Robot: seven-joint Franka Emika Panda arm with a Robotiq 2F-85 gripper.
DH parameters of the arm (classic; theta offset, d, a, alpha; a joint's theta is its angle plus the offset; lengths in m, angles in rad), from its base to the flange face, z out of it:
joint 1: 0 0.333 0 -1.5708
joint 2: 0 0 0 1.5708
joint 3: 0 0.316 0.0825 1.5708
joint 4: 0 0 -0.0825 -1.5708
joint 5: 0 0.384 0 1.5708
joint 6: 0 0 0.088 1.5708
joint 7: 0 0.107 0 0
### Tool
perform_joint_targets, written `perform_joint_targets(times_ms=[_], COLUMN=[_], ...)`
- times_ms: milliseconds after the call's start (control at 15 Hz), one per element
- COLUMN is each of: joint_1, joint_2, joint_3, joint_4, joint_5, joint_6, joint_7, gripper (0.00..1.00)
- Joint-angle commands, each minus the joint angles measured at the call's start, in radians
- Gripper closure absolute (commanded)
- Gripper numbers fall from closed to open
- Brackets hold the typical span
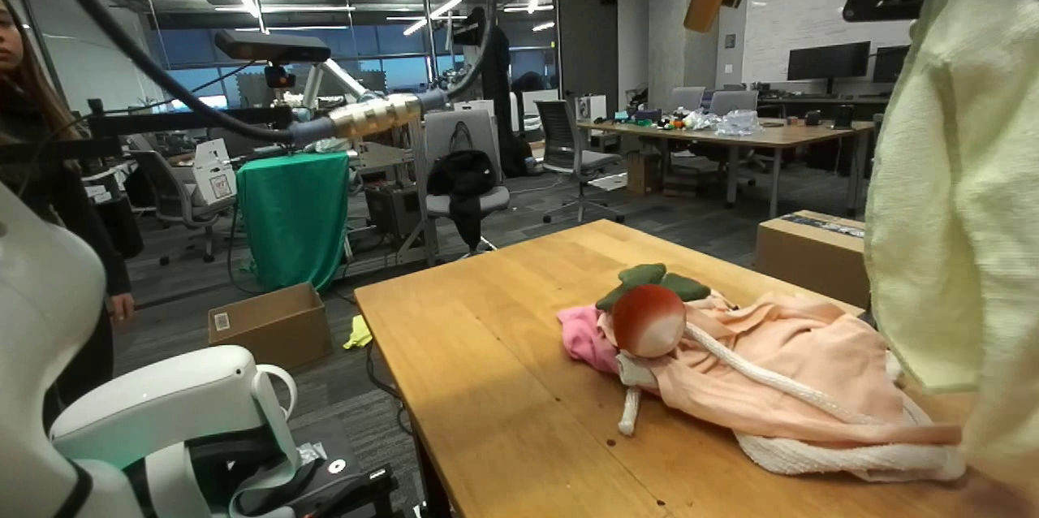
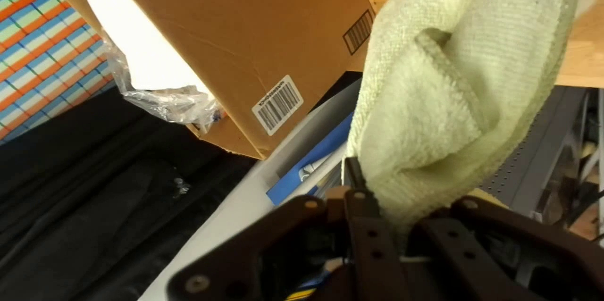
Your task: Pick up the cloths and put them around the table.
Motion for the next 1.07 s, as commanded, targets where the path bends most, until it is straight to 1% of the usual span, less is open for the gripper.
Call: perform_joint_targets(times_ms=[0, 400, 733, 1000], joint_1=[-0.028, -0.078, -0.124, -0.166], joint_2=[-0.026, -0.022, -0.017, -0.010], joint_3=[-0.013, -0.057, -0.120, -0.176], joint_4=[0.033, 0.068, 0.073, 0.071], joint_5=[-0.023, -0.015, 0.022, 0.075], joint_6=[-0.014, 0.002, 0.013, 0.019], joint_7=[0.035, 0.050, 0.063, 0.076], gripper=[0.93, 0.93, 0.93, 0.93])
